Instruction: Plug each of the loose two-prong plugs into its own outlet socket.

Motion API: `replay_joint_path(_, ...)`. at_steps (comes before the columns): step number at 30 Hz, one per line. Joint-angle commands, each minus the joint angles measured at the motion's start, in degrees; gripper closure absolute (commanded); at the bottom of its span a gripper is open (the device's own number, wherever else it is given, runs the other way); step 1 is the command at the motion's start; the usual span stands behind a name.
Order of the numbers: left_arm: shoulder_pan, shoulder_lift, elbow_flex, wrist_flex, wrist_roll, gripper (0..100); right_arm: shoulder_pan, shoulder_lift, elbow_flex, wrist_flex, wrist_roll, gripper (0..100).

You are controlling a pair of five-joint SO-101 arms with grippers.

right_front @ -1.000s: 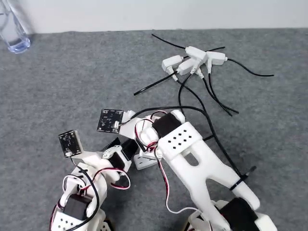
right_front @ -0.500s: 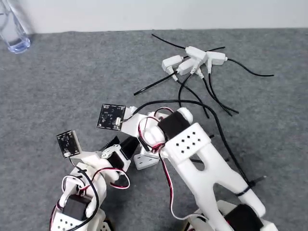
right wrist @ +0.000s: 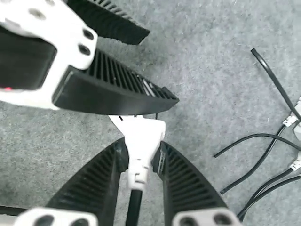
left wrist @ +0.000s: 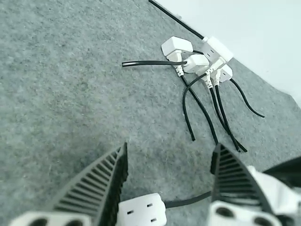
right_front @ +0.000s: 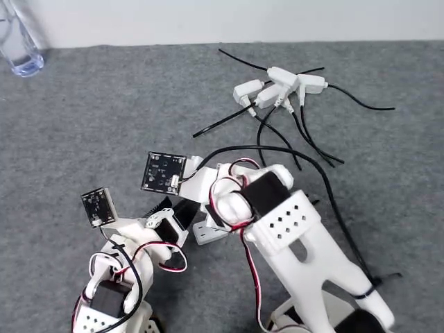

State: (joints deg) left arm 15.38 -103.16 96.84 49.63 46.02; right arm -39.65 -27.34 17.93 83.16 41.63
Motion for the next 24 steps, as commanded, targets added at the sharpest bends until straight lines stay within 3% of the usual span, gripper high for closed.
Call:
replay_joint_path(1, -0.26, 0.00, -0.31, -0.53, 0.00, 73, -0.04, -3.12, -4.04, 0.31, -0.70, 99.1)
replay_joint_path(24, -0.62, 0.00, -0.31, -0.53, -0.09, 73, -0.31, -3.74, -3.96, -0.75, -2.99, 99.1)
